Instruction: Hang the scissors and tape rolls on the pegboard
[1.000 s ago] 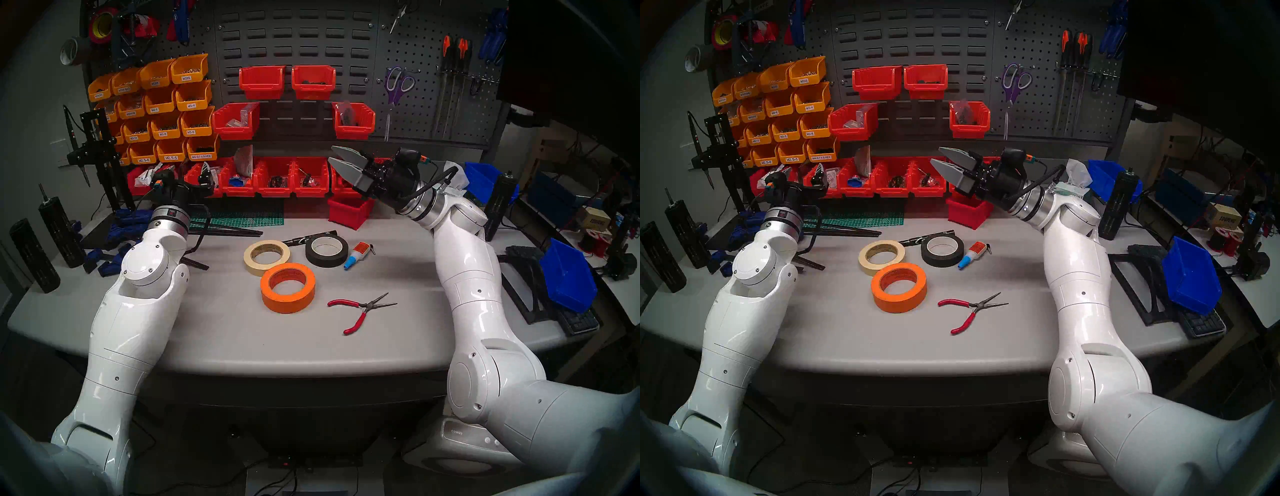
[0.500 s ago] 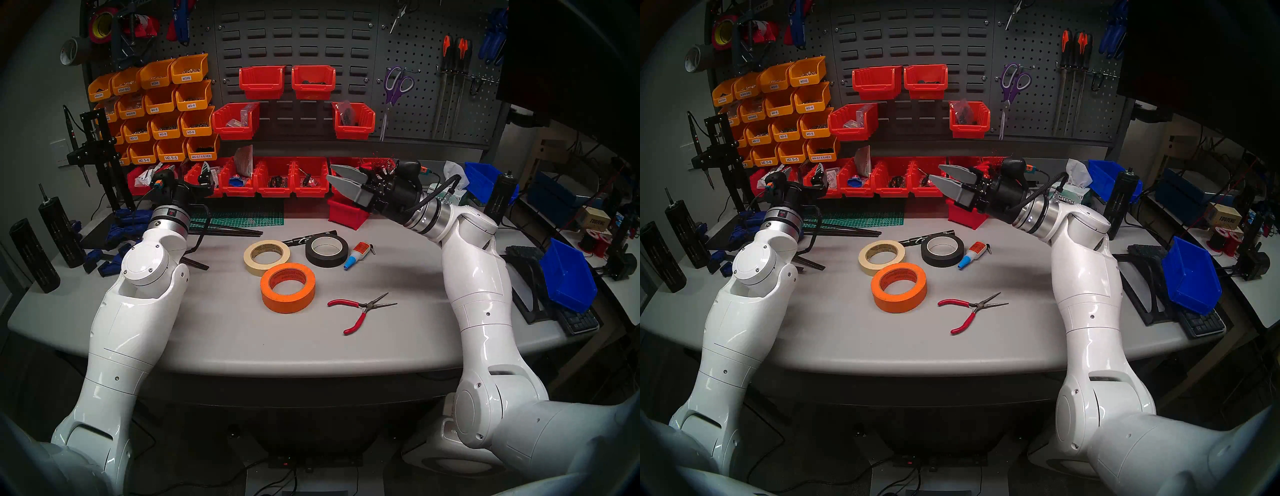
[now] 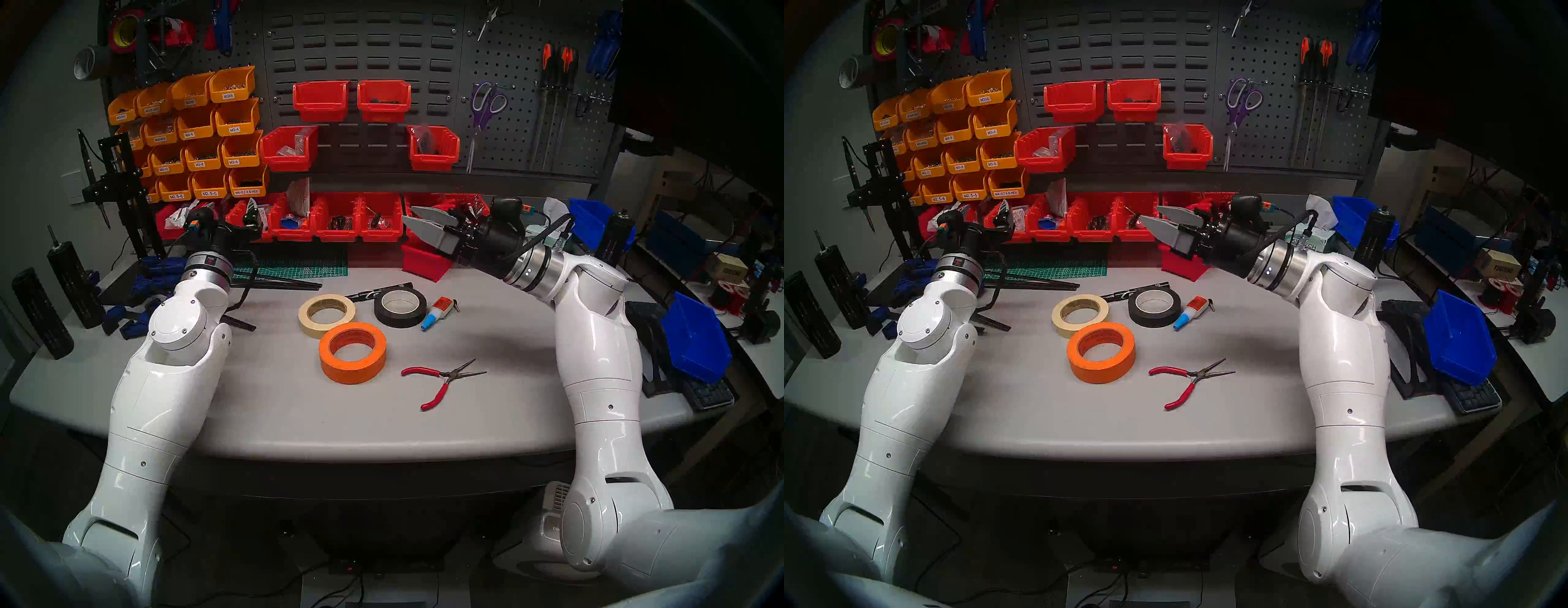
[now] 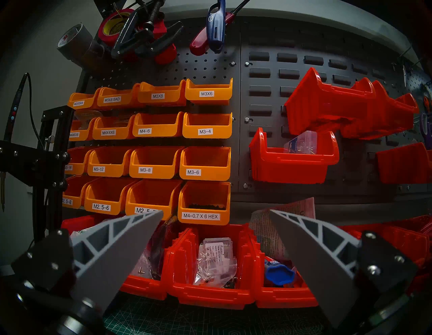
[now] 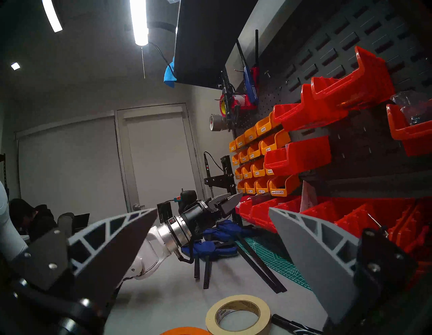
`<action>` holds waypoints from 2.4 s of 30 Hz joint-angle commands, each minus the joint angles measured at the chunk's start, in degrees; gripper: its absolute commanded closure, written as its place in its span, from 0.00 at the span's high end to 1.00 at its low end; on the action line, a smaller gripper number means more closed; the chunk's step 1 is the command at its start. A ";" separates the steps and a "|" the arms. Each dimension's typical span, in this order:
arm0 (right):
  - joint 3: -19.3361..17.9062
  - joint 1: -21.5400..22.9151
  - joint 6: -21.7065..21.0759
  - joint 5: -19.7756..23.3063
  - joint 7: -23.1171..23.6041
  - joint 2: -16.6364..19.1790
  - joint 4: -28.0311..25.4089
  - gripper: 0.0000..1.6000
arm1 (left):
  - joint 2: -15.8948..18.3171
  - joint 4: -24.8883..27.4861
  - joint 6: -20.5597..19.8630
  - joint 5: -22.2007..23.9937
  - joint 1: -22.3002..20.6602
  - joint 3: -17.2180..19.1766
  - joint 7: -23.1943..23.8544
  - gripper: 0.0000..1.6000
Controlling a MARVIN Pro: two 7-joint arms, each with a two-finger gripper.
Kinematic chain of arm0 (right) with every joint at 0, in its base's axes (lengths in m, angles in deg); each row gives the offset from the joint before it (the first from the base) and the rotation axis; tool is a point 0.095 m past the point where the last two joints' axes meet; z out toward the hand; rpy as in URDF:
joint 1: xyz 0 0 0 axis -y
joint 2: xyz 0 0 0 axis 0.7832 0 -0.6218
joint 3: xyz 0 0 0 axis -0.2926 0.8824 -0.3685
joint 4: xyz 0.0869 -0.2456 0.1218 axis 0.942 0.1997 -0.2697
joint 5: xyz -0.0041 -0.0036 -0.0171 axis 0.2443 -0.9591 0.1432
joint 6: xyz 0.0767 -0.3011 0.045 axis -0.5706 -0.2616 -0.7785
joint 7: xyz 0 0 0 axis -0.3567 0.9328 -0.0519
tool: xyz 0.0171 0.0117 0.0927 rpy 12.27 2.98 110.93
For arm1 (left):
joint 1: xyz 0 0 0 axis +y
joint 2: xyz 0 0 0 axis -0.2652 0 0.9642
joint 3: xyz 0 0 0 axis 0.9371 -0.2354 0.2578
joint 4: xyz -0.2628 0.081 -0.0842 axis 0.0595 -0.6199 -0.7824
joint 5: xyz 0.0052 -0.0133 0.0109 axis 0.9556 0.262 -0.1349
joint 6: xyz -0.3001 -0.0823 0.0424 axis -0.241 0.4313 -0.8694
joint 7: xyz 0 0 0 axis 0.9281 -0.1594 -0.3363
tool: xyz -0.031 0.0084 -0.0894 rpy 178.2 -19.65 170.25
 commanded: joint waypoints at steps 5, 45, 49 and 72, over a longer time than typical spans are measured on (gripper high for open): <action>-0.71 -3.16 -4.98 0.93 -2.78 -0.70 -9.47 1.00 | 0.03 1.78 1.06 -0.02 -2.13 0.52 0.10 1.00; 5.97 -3.96 -6.26 -0.62 -7.71 -0.54 -7.14 1.00 | 0.00 1.75 1.25 -0.03 -2.17 0.52 0.11 1.00; 7.41 -3.40 -7.01 -1.38 -6.68 0.80 -6.26 1.00 | 0.00 1.75 1.25 -0.03 -2.17 0.52 0.11 1.00; 12.45 -0.09 -15.35 1.47 -7.27 8.01 -9.17 1.00 | 0.03 1.76 1.13 -0.02 -2.14 0.51 0.10 1.00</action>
